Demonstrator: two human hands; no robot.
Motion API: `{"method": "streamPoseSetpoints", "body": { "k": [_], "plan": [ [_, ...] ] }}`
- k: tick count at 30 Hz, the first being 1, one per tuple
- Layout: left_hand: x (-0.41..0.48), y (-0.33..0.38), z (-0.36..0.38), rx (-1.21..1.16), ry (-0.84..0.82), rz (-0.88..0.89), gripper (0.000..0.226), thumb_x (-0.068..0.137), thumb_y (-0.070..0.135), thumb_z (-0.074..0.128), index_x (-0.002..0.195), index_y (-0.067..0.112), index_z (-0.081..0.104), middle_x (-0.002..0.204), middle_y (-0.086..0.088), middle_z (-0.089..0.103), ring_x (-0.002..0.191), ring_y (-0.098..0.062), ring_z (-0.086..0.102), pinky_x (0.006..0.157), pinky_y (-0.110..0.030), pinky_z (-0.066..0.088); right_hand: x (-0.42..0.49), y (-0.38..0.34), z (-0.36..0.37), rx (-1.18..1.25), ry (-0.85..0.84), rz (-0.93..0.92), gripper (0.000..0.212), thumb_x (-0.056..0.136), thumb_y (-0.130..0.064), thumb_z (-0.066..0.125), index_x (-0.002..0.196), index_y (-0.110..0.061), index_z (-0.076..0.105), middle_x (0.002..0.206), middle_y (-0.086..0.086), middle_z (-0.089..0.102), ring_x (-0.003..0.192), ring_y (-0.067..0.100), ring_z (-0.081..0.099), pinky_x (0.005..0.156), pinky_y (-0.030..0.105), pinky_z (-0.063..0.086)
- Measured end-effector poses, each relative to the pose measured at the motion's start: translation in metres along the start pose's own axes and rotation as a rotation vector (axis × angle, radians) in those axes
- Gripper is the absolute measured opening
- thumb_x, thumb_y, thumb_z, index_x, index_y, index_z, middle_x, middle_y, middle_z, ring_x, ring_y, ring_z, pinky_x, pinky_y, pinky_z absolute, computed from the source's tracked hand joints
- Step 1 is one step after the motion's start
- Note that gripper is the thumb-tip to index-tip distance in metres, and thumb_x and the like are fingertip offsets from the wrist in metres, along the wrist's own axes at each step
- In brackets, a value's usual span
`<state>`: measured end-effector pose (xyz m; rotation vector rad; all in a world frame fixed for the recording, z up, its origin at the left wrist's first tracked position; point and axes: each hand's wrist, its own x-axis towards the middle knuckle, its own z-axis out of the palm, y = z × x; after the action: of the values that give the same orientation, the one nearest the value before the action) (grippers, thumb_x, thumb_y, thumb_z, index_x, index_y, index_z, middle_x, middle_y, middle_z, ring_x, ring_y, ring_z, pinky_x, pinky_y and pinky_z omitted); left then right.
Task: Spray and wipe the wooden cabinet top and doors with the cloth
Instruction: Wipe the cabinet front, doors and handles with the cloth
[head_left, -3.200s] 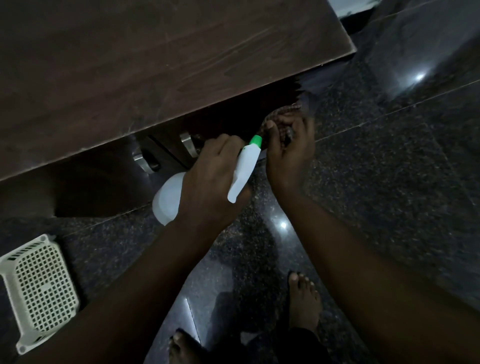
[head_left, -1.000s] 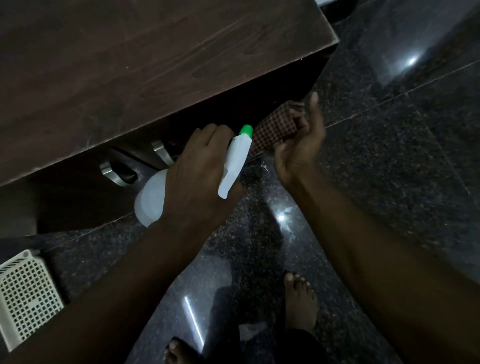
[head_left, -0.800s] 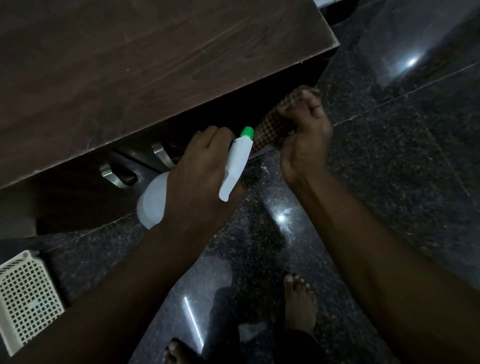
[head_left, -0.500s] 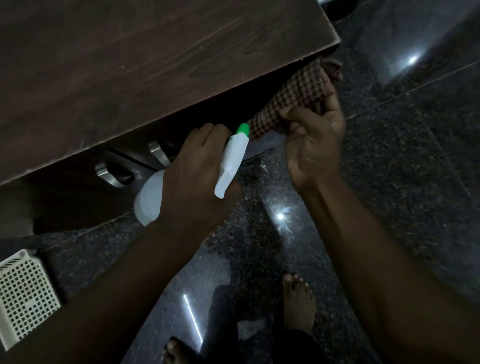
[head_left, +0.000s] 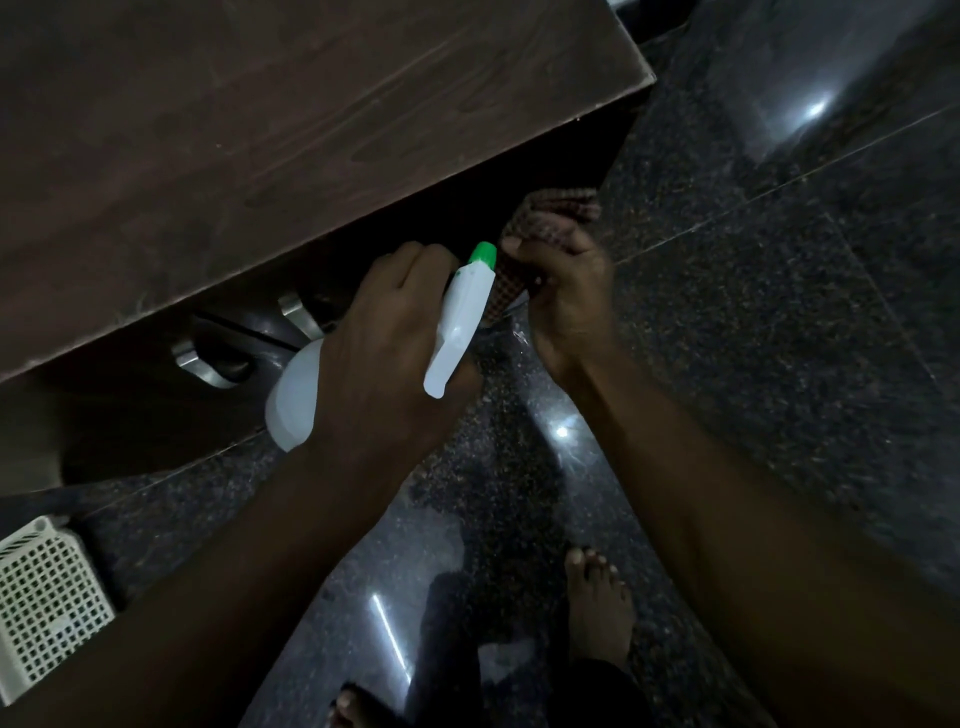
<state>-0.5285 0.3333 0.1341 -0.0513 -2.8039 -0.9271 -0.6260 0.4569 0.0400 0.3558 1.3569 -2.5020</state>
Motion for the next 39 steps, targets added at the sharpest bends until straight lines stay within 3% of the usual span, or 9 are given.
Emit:
{"method": "streamPoseSetpoints", "body": {
  "k": [6,15,20,25,29,32,36,39],
  "plan": [
    [-0.001,0.003,0.003,-0.010,0.009,-0.007,0.004,0.078,0.016,0.039,0.078,0.013,0.037,0.078,0.000,0.039,0.068,-0.021,0.037,0.059,-0.036,0.029,0.015,0.010,-0.029,-0.318,0.009,0.004,0.018,0.071,0.014,0.071,0.081,-0.002,0.071,0.079,0.009,0.070,0.075,0.020,0.067,0.067,0.029,0.055],
    [-0.002,0.005,0.017,0.013,0.002,-0.012,0.009,0.077,0.019,0.039,0.082,0.012,0.041,0.082,0.000,0.040,0.071,-0.024,0.039,0.059,-0.037,0.031,0.019,-0.040,-0.021,-0.285,-0.089,-0.298,0.025,0.071,0.012,0.077,0.085,-0.009,0.074,0.083,0.005,0.075,0.080,0.020,0.070,0.071,0.031,0.055],
    [-0.002,0.004,0.034,-0.002,0.002,-0.009,0.009,0.075,0.016,0.040,0.083,0.011,0.042,0.082,-0.003,0.040,0.072,-0.022,0.038,0.064,-0.031,0.025,0.035,-0.010,-0.050,-0.434,-0.088,-0.231,0.021,0.070,0.011,0.079,0.080,-0.007,0.074,0.080,0.005,0.075,0.079,0.021,0.070,0.072,0.033,0.058],
    [-0.007,-0.008,0.060,0.083,-0.005,-0.078,0.021,0.078,0.017,0.038,0.086,0.003,0.051,0.081,-0.006,0.048,0.070,-0.021,0.042,0.062,-0.032,0.031,0.063,0.021,-0.093,-0.609,-0.005,-0.099,0.013,0.073,0.012,0.073,0.086,0.012,0.072,0.083,0.022,0.074,0.069,0.031,0.069,0.063,0.044,0.059],
    [-0.014,-0.015,0.079,0.097,0.001,-0.135,0.022,0.073,0.020,0.037,0.086,0.006,0.049,0.080,0.001,0.042,0.068,-0.015,0.036,0.057,-0.023,0.017,0.068,0.018,-0.102,-0.686,-0.101,-0.155,0.011,0.071,0.002,0.074,0.082,0.002,0.073,0.076,0.027,0.072,0.054,0.044,0.063,0.050,0.051,0.055],
    [-0.018,-0.019,0.095,0.086,0.024,-0.144,0.019,0.074,0.019,0.037,0.085,0.007,0.048,0.081,0.003,0.040,0.067,-0.013,0.033,0.054,-0.019,0.024,0.064,-0.001,-0.091,-0.670,-0.183,-0.295,0.016,0.072,0.002,0.080,0.083,-0.007,0.073,0.083,0.018,0.075,0.071,0.034,0.072,0.064,0.047,0.061],
    [-0.029,-0.025,0.108,0.066,0.029,-0.117,0.010,0.076,0.013,0.041,0.083,0.008,0.047,0.080,0.001,0.041,0.067,-0.009,0.030,0.059,-0.008,0.030,0.064,-0.007,-0.083,-0.572,-0.242,-0.485,0.022,0.071,0.002,0.084,0.088,-0.008,0.074,0.087,0.007,0.076,0.084,0.021,0.073,0.075,0.035,0.058],
    [-0.036,-0.032,0.110,0.053,0.001,-0.102,0.013,0.074,0.017,0.041,0.085,0.010,0.045,0.082,0.003,0.041,0.069,-0.011,0.032,0.057,-0.020,0.026,0.069,0.011,-0.092,-0.631,-0.214,-0.508,0.021,0.071,0.001,0.085,0.088,-0.006,0.076,0.087,0.006,0.077,0.084,0.019,0.074,0.075,0.033,0.058]
  ]
}}
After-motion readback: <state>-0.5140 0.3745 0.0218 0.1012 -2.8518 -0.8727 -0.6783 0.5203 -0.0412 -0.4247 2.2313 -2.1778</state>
